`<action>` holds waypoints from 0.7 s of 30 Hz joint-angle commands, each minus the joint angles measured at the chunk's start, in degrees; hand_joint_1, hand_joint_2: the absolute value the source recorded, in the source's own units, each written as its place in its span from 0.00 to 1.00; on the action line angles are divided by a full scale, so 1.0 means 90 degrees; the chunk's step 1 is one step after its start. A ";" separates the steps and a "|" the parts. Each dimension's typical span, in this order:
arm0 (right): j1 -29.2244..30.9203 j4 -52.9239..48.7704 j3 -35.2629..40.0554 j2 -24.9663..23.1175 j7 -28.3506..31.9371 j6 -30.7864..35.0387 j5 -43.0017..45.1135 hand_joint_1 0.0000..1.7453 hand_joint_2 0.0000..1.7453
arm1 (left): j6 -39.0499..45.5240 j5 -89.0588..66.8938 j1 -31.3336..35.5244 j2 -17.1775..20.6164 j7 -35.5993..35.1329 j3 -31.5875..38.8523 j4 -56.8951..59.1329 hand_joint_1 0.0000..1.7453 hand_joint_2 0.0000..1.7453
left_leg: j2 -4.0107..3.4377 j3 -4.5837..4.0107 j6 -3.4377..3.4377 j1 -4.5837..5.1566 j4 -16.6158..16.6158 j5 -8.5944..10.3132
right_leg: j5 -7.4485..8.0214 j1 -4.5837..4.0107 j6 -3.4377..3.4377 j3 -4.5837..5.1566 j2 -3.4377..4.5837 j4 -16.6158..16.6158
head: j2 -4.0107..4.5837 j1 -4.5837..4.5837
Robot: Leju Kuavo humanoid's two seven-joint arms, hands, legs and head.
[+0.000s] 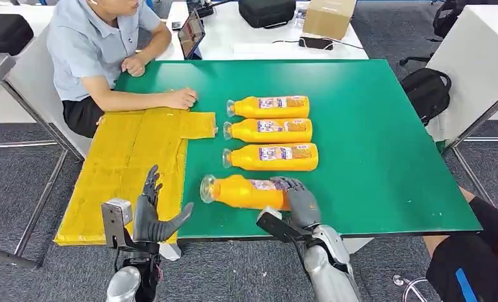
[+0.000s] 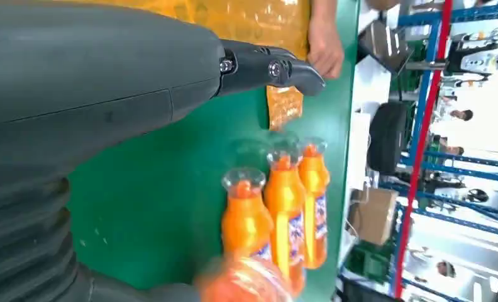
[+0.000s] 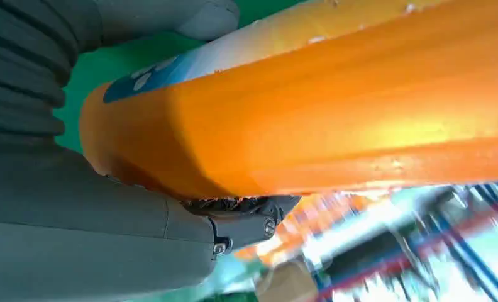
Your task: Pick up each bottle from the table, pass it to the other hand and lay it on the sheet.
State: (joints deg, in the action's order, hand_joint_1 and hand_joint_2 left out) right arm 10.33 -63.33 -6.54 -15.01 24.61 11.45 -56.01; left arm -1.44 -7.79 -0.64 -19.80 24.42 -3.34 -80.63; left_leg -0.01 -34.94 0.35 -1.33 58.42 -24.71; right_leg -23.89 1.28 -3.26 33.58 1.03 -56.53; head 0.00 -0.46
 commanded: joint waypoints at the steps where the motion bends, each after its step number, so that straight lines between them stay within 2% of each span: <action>1: -0.0247 -0.2026 -0.0245 -0.0535 0.0454 0.0205 0.0957 1.00 1.00 | -0.0295 0.0544 0.0520 -0.0022 -0.0058 -0.0240 0.0523 0.00 1.00 | 0.0012 -0.0020 -0.0008 0.0003 0.0002 0.0001 | -0.0004 0.0001 0.0008 0.0018 -0.0019 -0.0004 | 0.0000 0.0000; 5: -0.0439 -0.2533 -0.0198 -0.0554 0.0657 0.0316 0.1550 1.00 1.00 | -0.0534 0.0607 0.0416 -0.0022 -0.0044 -0.0409 0.0643 0.00 1.00 | 0.0029 -0.0021 -0.0013 0.0009 0.0003 -0.0004 | -0.0015 0.0005 0.0019 0.0011 -0.0042 -0.0004 | 0.0000 -0.0002; 9: -0.0465 -0.2760 -0.0162 -0.0554 0.0926 0.0560 0.2047 1.00 1.00 | -0.1131 0.0251 0.0226 -0.0022 0.0306 -0.0648 0.0487 0.00 1.00 | 0.0024 -0.0032 -0.0010 0.0009 0.0000 -0.0005 | -0.0012 0.0005 0.0014 0.0023 -0.0033 0.0001 | 0.0000 -0.0005; 21: -0.0455 -0.2787 -0.0172 -0.0554 0.0919 0.0562 0.2036 1.00 1.00 | -0.1133 0.0257 0.0201 -0.0022 0.0300 -0.0687 0.0448 0.00 1.00 | 0.0023 -0.0033 -0.0012 0.0010 0.0001 -0.0007 | -0.0013 0.0005 0.0017 0.0024 -0.0032 -0.0001 | 0.0000 -0.0002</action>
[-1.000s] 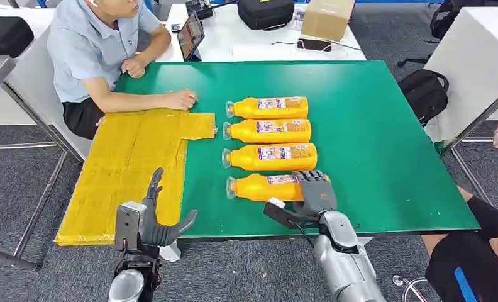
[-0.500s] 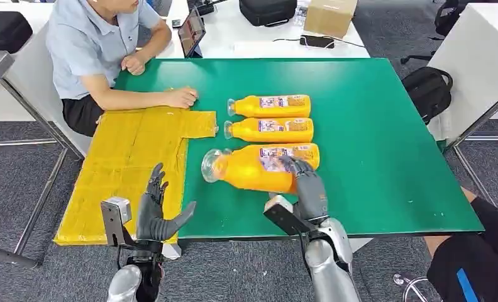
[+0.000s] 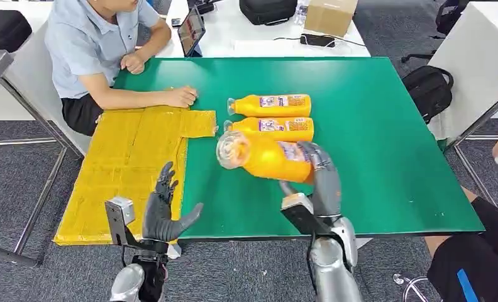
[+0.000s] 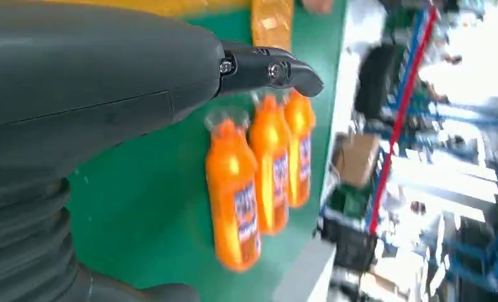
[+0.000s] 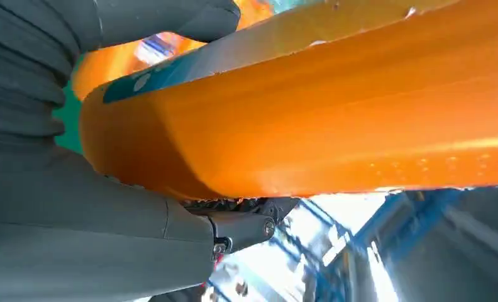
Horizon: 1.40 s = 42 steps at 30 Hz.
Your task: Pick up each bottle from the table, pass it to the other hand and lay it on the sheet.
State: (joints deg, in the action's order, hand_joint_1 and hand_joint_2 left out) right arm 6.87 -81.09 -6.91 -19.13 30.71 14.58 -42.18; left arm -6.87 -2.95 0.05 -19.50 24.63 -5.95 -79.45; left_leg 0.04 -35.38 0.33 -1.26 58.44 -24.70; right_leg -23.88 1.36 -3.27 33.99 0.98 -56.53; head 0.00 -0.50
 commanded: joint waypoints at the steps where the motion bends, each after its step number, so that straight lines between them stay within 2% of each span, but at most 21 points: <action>1: -0.0071 -0.0813 -0.0130 -0.0097 0.0241 0.0214 0.0500 1.00 1.00 | -0.0530 -0.0280 0.0125 -0.0056 0.0275 -0.0398 0.0316 0.00 1.00 | 0.0006 0.0001 -0.0007 0.0001 -0.0003 -0.0002 | -0.0005 -0.0002 0.0011 -0.0004 -0.0014 0.0002 | 0.0000 0.0000; 8: -0.0071 -0.0813 -0.0130 -0.0097 0.0241 0.0214 0.0500 1.00 1.00 | -0.0530 -0.0280 0.0125 -0.0056 0.0275 -0.0398 0.0316 0.00 1.00 | 0.0014 0.0039 -0.0016 -0.0001 -0.0011 -0.0014 | -0.0017 -0.0010 0.0031 -0.0047 -0.0030 0.0012 | 0.0000 0.0005; 14: -0.0029 -0.0777 -0.0151 -0.0097 0.0270 0.0194 0.0783 1.00 1.00 | -0.0713 -0.0359 0.0061 -0.0056 0.0365 -0.0442 0.0183 0.00 1.00 | 0.0012 0.0017 -0.0013 0.0001 -0.0006 -0.0007 | -0.0009 -0.0005 0.0020 -0.0024 -0.0023 0.0007 | 0.0000 0.0005; 18: 0.0259 -0.0020 0.0006 -0.0097 0.0031 -0.0416 0.0657 0.98 1.00 | -0.1128 -0.0308 -0.0145 -0.0056 0.0531 -0.0741 0.0069 0.00 1.00 | 0.0003 0.0013 -0.0011 0.0001 -0.0005 -0.0007 | -0.0007 -0.0004 0.0016 -0.0017 -0.0011 0.0006 | 0.0000 0.0005; 22: 0.0608 0.1358 0.0717 -0.0097 0.0152 -0.0297 0.0215 1.00 1.00 | -0.0851 -0.0354 -0.0019 -0.0056 0.0517 -0.0934 0.0106 0.00 1.00 | -0.0025 0.0018 -0.0008 -0.0004 -0.0010 -0.0010 | 0.0002 -0.0008 0.0017 -0.0021 0.0019 0.0012 | 0.0000 0.0005; 23: 0.0683 0.1701 0.0969 -0.0097 -0.0014 -0.0397 -0.0074 1.00 1.00 | -0.0698 -0.0257 0.0036 -0.0056 0.0470 -0.0933 0.0141 0.00 1.00 | -0.0029 0.0028 -0.0009 -0.0004 -0.0014 -0.0011 | 0.0002 -0.0010 0.0022 -0.0029 0.0021 0.0015 | 0.0000 0.0005; 25: 0.0790 0.2280 0.1509 -0.0097 -0.0009 -0.0080 -0.0228 1.00 1.00 | -0.0579 -0.0130 0.0166 -0.0056 0.0380 -0.0949 0.0209 0.00 1.00 | -0.0015 0.0007 -0.0004 -0.0007 -0.0007 -0.0005 | 0.0003 -0.0010 0.0013 -0.0011 0.0013 0.0009 | 0.0000 0.0005; 26: 0.0808 0.2647 0.1934 -0.0097 0.0144 -0.0400 -0.0312 1.00 1.00 | -0.0831 0.0587 0.0261 -0.0056 0.0435 -0.0990 0.0211 0.00 1.00 | -0.0022 0.0018 -0.0006 -0.0006 -0.0010 -0.0008 | 0.0003 -0.0011 0.0019 -0.0019 0.0018 0.0011 | 0.0000 0.0007; 28: 0.0955 0.3414 0.2690 -0.0097 0.0111 0.0420 0.0210 1.00 1.00 | -0.0784 0.0819 0.0360 -0.0056 0.0389 -0.1115 0.0043 0.00 1.00 | -0.0024 0.0022 -0.0006 -0.0009 -0.0009 -0.0010 | 0.0000 -0.0013 0.0020 -0.0020 0.0019 0.0009 | 0.0000 0.0007; 30: 0.1013 0.3600 0.2691 -0.0097 0.0147 0.0531 0.0283 1.00 1.00 | -0.0854 0.0983 0.0374 -0.0056 0.0405 -0.1129 -0.0093 0.00 1.00 | -0.0024 0.0020 -0.0007 -0.0012 -0.0007 -0.0011 | -0.0001 -0.0016 0.0021 -0.0019 0.0020 0.0006 | 0.0000 0.0007; 35: 0.0925 0.3343 0.2290 -0.0097 0.0200 0.0246 0.0115 1.00 1.00 | -0.1105 0.1187 0.0359 -0.0056 0.0440 -0.1139 -0.0258 0.00 1.00 | 0.0017 0.0004 -0.0011 -0.0009 0.0000 -0.0006 | -0.0010 -0.0011 0.0017 -0.0018 -0.0023 0.0000 | 0.0000 0.0002; 42: 0.0808 0.3134 0.2218 -0.0097 0.0178 0.0200 -0.0136 1.00 1.00 | -0.1193 0.1068 0.0359 -0.0056 0.0437 -0.1220 -0.0234 0.00 1.00 | 0.0021 -0.0013 -0.0004 -0.0005 -0.0001 0.0001 | -0.0004 -0.0006 0.0011 0.0001 -0.0020 -0.0001 | 0.0000 0.0002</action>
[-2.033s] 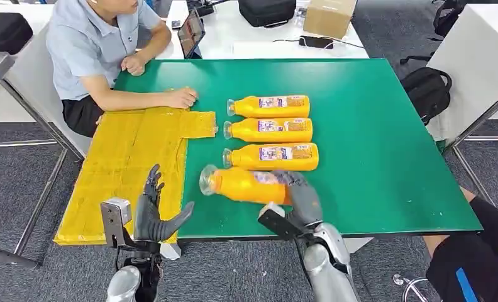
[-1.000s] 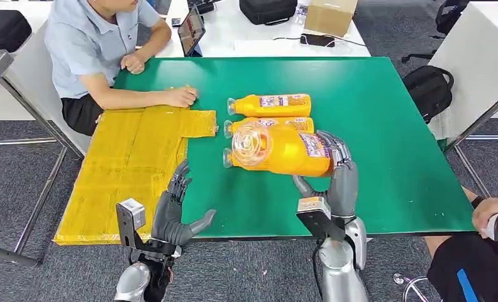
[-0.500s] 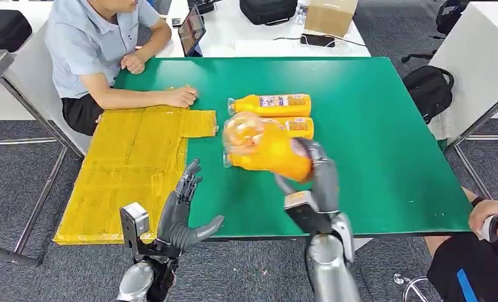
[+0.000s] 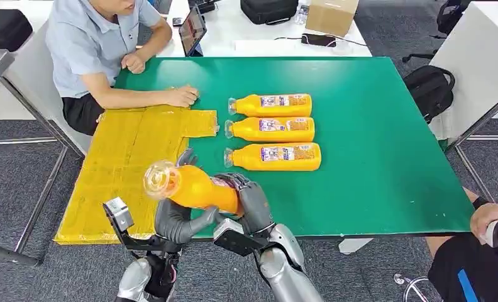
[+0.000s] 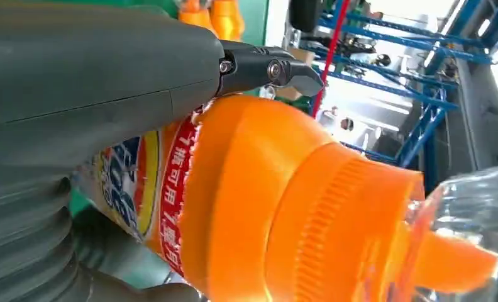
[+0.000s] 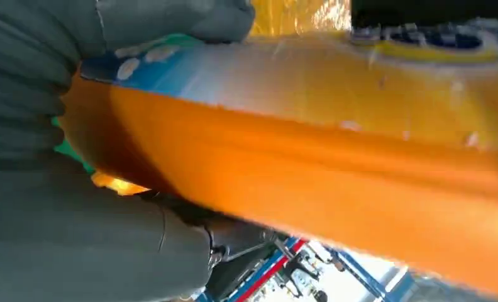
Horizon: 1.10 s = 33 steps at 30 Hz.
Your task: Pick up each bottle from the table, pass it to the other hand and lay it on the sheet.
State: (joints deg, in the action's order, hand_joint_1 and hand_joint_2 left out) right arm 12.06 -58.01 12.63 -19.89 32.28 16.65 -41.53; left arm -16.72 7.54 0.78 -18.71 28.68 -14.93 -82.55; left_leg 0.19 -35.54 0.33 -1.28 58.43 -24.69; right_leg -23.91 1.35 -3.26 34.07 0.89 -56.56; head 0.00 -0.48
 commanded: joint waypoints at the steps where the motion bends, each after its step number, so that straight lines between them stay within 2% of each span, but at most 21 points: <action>1: 0.0218 0.0539 0.0062 -0.0012 0.0002 -0.0008 -0.0247 1.00 1.00 | -0.0100 -0.0132 0.0270 -0.0143 -0.0026 -0.0248 0.0133 0.00 1.00 | 0.0008 0.0014 -0.0008 -0.0001 -0.0002 -0.0003 | -0.0006 -0.0006 0.0016 -0.0018 -0.0018 0.0002 | 0.0000 0.0000; 8: 0.0264 0.0573 0.0262 -0.0012 0.0032 0.0033 -0.0198 1.00 1.00 | -0.0336 -0.0073 0.0247 -0.0143 -0.0185 -0.0444 0.0403 0.00 1.00 | 0.0007 0.0023 -0.0011 -0.0001 -0.0003 -0.0007 | -0.0009 -0.0006 0.0016 -0.0026 -0.0017 0.0005 | 0.0000 0.0000; 12: 0.0297 0.0483 0.0343 -0.0012 -0.0022 0.0107 -0.0155 1.00 1.00 | 0.0138 -0.0970 0.0276 -0.0143 -0.0366 -0.0578 0.0512 0.00 1.00 | 0.0005 0.0027 -0.0012 -0.0001 -0.0003 -0.0008 | -0.0009 -0.0006 0.0018 -0.0030 -0.0017 0.0006 | 0.0000 -0.0002; 13: 0.0295 0.0411 0.0345 -0.0012 -0.0064 0.0144 -0.0198 1.00 1.00 | 0.0335 -0.1224 0.0281 -0.0143 -0.0405 -0.0616 0.0581 0.46 1.00 | 0.0006 0.0017 -0.0009 -0.0002 -0.0002 -0.0005 | -0.0006 -0.0006 0.0014 -0.0020 -0.0015 0.0004 | 0.0000 0.0000; 14: 0.0295 0.0367 0.0355 -0.0012 -0.0083 0.0142 -0.0223 1.00 1.00 | 0.0367 -0.1237 0.0303 -0.0143 -0.0380 -0.0637 0.0632 1.00 1.00 | 0.0008 0.0027 -0.0013 -0.0001 -0.0002 -0.0008 | -0.0011 -0.0007 0.0020 -0.0031 -0.0020 0.0004 | 0.0000 0.0000; 28: 0.0304 0.0256 0.0423 -0.0012 -0.0047 0.0161 -0.0252 0.98 1.00 | 0.0468 -0.1141 0.0392 -0.0143 -0.0589 -0.0646 0.0998 1.00 1.00 | 0.0004 0.0022 -0.0011 0.0001 -0.0002 -0.0007 | -0.0008 -0.0004 0.0015 -0.0023 -0.0014 0.0003 | 0.0000 0.0002; 30: 0.0315 0.0306 0.0439 -0.0012 -0.0001 0.0199 -0.0200 0.82 1.00 | 0.0466 -0.0944 0.0436 -0.0143 -0.0721 -0.0522 0.1040 1.00 1.00 | 0.0001 0.0023 -0.0011 0.0000 -0.0001 -0.0008 | -0.0008 -0.0005 0.0017 -0.0023 -0.0011 0.0002 | 0.0000 0.0000; 33: 0.0319 0.0319 0.0438 -0.0012 0.0006 0.0205 -0.0198 0.82 1.00 | 0.0459 -0.0928 0.0443 -0.0143 -0.0732 -0.0482 0.1046 1.00 1.00 | -0.0002 0.0022 -0.0010 0.0001 -0.0003 -0.0006 | -0.0006 -0.0004 0.0017 -0.0022 -0.0009 0.0003 | 0.0000 0.0000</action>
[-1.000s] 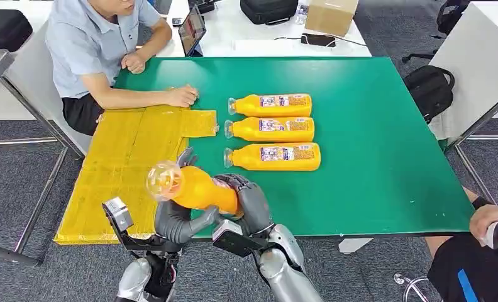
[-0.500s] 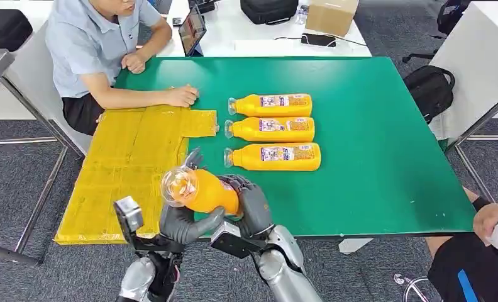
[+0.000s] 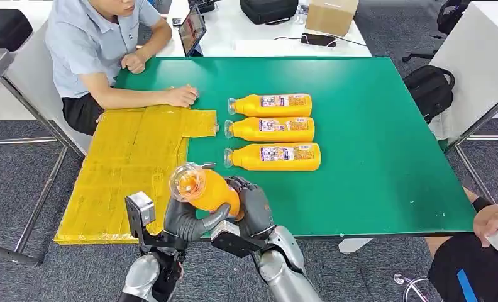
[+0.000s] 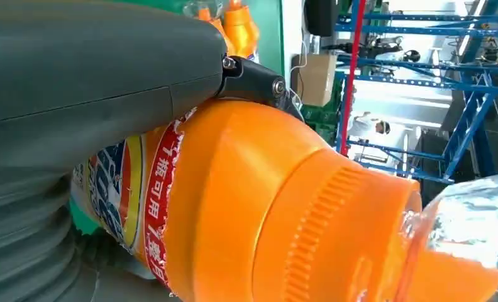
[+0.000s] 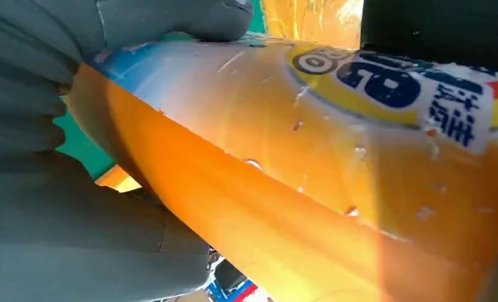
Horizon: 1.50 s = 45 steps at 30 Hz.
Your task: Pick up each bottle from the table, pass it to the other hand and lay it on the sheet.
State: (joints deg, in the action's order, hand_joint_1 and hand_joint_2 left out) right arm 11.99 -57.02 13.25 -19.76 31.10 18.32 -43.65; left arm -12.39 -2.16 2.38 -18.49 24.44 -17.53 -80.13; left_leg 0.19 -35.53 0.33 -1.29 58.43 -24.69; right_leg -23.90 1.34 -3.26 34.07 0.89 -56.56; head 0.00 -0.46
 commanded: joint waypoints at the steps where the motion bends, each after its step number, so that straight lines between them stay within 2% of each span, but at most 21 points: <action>1: 0.0328 0.0209 0.0370 -0.0027 0.0137 0.0021 0.0037 0.82 1.00 | -0.0022 0.0150 0.0265 -0.0168 -0.0260 -0.0192 0.0777 1.00 1.00 | -0.0001 0.0016 -0.0008 0.0001 -0.0001 -0.0005 | -0.0005 -0.0004 0.0014 -0.0017 -0.0008 0.0001 | 0.0000 -0.0002; 8: 0.0328 0.0209 0.0370 -0.0027 0.0137 0.0021 0.0037 0.82 1.00 | -0.0022 0.0150 0.0265 -0.0168 -0.0260 -0.0192 0.0777 1.00 1.00 | -0.0002 0.0022 -0.0010 0.0001 -0.0002 -0.0007 | -0.0006 -0.0004 0.0016 -0.0023 -0.0008 0.0004 | 0.0000 0.0000; 9: 0.0329 0.0218 0.0367 -0.0027 0.0183 0.0069 -0.0010 0.44 1.00 | -0.0086 0.0276 0.0268 -0.0168 -0.0345 -0.0181 0.0794 1.00 1.00 | -0.0003 0.0020 -0.0010 0.0001 -0.0002 -0.0007 | -0.0006 -0.0004 0.0015 -0.0021 -0.0006 0.0004 | 0.0000 0.0000; 10: 0.0320 0.0210 0.0361 -0.0027 0.0277 0.0163 -0.0042 0.00 1.00 | -0.0184 0.0512 0.0279 -0.0168 -0.0496 -0.0148 0.0833 1.00 1.00 | -0.0002 0.0011 -0.0007 0.0002 -0.0002 -0.0003 | -0.0003 -0.0001 0.0010 -0.0011 -0.0004 0.0002 | 0.0000 0.0000; 11: 0.0342 0.0280 0.0372 -0.0027 0.0380 0.0283 -0.0142 0.00 1.00 | -0.0213 0.0653 0.0276 -0.0168 -0.0628 -0.0078 0.0859 1.00 1.00 | -0.0002 0.0019 -0.0010 0.0002 -0.0002 -0.0006 | -0.0006 -0.0003 0.0014 -0.0020 -0.0007 0.0003 | 0.0000 -0.0002; 12: 0.0340 0.0300 0.0390 -0.0027 0.0372 0.0509 -0.0376 0.00 0.00 | -0.0194 0.0661 0.0286 -0.0168 -0.0662 -0.0008 0.0882 1.00 1.00 | -0.0002 0.0016 -0.0009 0.0003 -0.0003 -0.0005 | -0.0005 -0.0001 0.0012 -0.0016 -0.0006 0.0002 | 0.0000 -0.0002; 16: 0.0320 0.0338 0.0397 -0.0027 0.0495 0.0842 -0.0666 0.00 0.00 | 0.0334 0.0043 0.0549 -0.0042 -0.0861 0.0358 0.0813 1.00 1.00 | -0.0004 0.0026 -0.0010 0.0002 -0.0005 -0.0007 | -0.0006 -0.0003 0.0019 -0.0026 -0.0006 0.0003 | 0.0000 -0.0002; 19: 0.0382 0.0598 0.0311 -0.0027 0.0677 0.1037 -0.0822 0.00 0.00 | 0.0640 -0.0874 0.0871 0.0204 -0.1159 0.0787 0.0709 1.00 1.00 | -0.0003 0.0012 -0.0005 -0.0001 -0.0003 -0.0001 | -0.0002 -0.0004 0.0015 -0.0012 -0.0006 0.0000 | 0.0000 0.0000; 21: 0.0452 0.0768 0.0253 -0.0027 0.0750 0.1076 -0.0695 0.00 0.00 | 0.0656 -0.1241 0.1028 0.0298 -0.1315 0.1102 0.0783 1.00 1.00 | -0.0005 0.0013 -0.0005 -0.0003 -0.0003 0.0000 | 0.0001 -0.0006 0.0016 -0.0013 -0.0004 0.0002 | 0.0000 -0.0002; 25: 0.0606 0.1049 0.0133 -0.0027 0.0946 0.1146 -0.0487 0.00 0.00 | 0.0275 -0.0838 0.1203 0.0415 -0.1268 0.1615 0.0948 1.00 1.00 | -0.0020 0.0027 -0.0007 -0.0001 -0.0011 0.0000 | 0.0004 -0.0006 0.0022 -0.0023 0.0009 0.0006 | 0.0000 -0.0007; 28: 0.0638 0.1093 0.0181 -0.0015 0.0989 0.1131 -0.0294 0.00 0.00 | 0.0177 -0.0815 0.1190 0.0428 -0.1099 0.1616 0.0781 1.00 1.00 | -0.0010 0.0020 -0.0009 -0.0001 -0.0008 0.0004 | 0.0001 -0.0005 0.0017 -0.0020 0.0001 0.0004 | 0.0000 -0.0012; 33: 0.0553 0.0768 0.0203 0.0053 0.0989 0.0975 -0.0062 0.00 0.00 | 0.0930 -0.2232 0.1725 0.0702 -0.1180 0.1431 0.0856 1.00 1.00 | 0.0009 0.0021 -0.0008 -0.0006 -0.0003 0.0004 | -0.0007 -0.0011 0.0023 -0.0028 -0.0022 -0.0001 | 0.0000 -0.0007; 37: 0.0540 0.0681 0.0185 0.0043 0.0989 0.0899 -0.0044 0.00 0.00 | 0.1022 -0.2568 0.2035 0.0780 -0.1275 0.1624 0.0932 1.00 1.00 | 0.0005 0.0010 -0.0012 -0.0002 0.0000 0.0009 | -0.0001 -0.0008 0.0022 -0.0021 -0.0029 -0.0005 | 0.0000 -0.0007; 38: 0.0529 0.0641 0.0214 0.0047 0.0989 0.0859 -0.0003 0.00 0.00 | 0.1430 -0.3369 0.2181 0.0948 -0.1308 0.1504 0.0958 1.00 1.00 | 0.0008 0.0003 -0.0009 -0.0001 -0.0001 0.0012 | 0.0000 -0.0005 0.0016 -0.0014 -0.0028 -0.0004 | 0.0000 -0.0007; 41: 0.0503 0.0576 0.0272 0.0037 0.0989 0.0734 0.0038 0.00 0.00 | 0.1808 -0.5382 0.2838 0.1424 -0.1801 0.1354 0.1503 1.00 1.00 | 0.0013 -0.0008 -0.0006 -0.0001 -0.0002 0.0017 | 0.0003 -0.0003 0.0011 -0.0004 -0.0032 -0.0005 | 0.0000 -0.0007; 43: 0.0470 0.0497 0.0334 0.0048 0.0989 0.0682 0.0134 0.00 0.00 | 0.1762 -0.6142 0.3211 0.1640 -0.1916 0.1387 0.1984 1.00 1.00 | 0.0014 -0.0001 -0.0007 -0.0002 -0.0001 0.0018 | 0.0001 -0.0006 0.0016 -0.0010 -0.0034 -0.0007 | 0.0000 -0.0007; 45: 0.0468 0.0496 0.0343 0.0054 0.0989 0.0687 0.0147 0.00 0.00 | 0.1753 -0.6191 0.3304 0.1635 -0.1844 0.1470 0.2166 1.00 1.00 | 0.0015 0.0003 -0.0004 -0.0003 -0.0003 0.0021 | 0.0001 -0.0007 0.0019 -0.0013 -0.0037 -0.0007 | 0.0000 -0.0007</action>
State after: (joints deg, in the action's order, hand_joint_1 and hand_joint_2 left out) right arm 13.97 -52.96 14.67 -19.71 38.05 25.37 -43.43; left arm 3.00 -47.28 20.95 -11.14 9.20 -4.37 -73.96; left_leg 0.32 -35.62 0.33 -1.32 58.43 -24.51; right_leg -23.88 1.32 -3.26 34.06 0.64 -56.60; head 0.00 -0.52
